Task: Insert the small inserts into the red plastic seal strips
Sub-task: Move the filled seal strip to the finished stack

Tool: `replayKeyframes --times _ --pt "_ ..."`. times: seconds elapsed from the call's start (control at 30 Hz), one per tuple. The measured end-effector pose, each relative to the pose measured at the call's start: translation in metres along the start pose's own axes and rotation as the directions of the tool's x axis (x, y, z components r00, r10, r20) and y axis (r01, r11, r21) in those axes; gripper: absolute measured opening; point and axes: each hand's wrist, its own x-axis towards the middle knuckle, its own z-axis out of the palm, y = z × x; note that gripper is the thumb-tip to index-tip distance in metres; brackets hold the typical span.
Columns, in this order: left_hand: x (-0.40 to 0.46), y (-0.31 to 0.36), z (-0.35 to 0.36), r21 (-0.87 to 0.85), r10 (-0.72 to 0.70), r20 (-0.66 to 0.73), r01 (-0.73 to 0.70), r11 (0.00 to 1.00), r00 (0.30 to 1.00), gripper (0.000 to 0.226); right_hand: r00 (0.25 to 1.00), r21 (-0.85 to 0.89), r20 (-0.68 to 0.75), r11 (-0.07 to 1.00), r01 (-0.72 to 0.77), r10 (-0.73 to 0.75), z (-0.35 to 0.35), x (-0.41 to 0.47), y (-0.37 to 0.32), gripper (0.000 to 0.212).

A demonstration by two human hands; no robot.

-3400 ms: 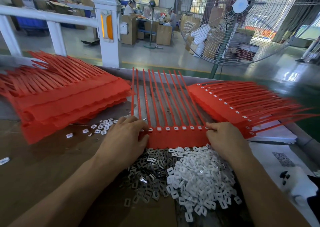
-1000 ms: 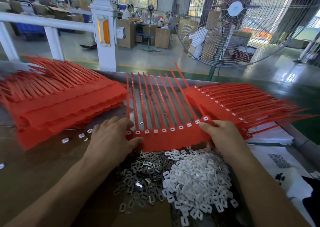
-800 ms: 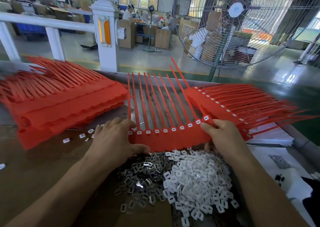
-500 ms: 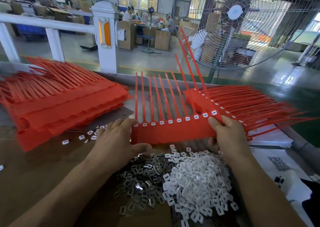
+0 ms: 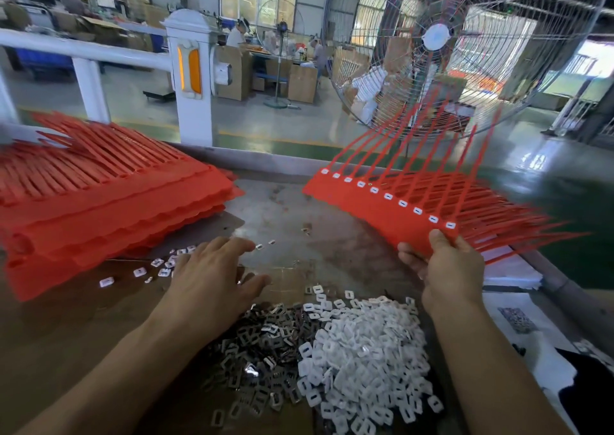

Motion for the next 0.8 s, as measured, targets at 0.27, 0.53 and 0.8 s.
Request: replayKeyframes --times 0.27,0.53,0.8 --pt "0.0006 -0.0013 0.0003 -0.007 0.005 0.003 -0.005 1.0 1.0 0.053 0.995 0.195 0.039 0.975 -0.102 0.096 0.0061 -0.0045 -0.0042 0.023" --pt "0.0025 -0.0052 0.0035 -0.021 0.002 -0.008 -0.002 1.0 1.0 0.05 0.998 0.19 0.05 0.981 -0.046 0.038 0.0083 -0.0054 -0.0034 0.033" --pt "0.002 -0.0027 -0.001 -0.023 -0.004 0.006 0.004 1.0 1.0 0.047 0.979 0.447 0.069 0.871 -0.204 0.193 0.0066 -0.0013 -0.0095 0.021"
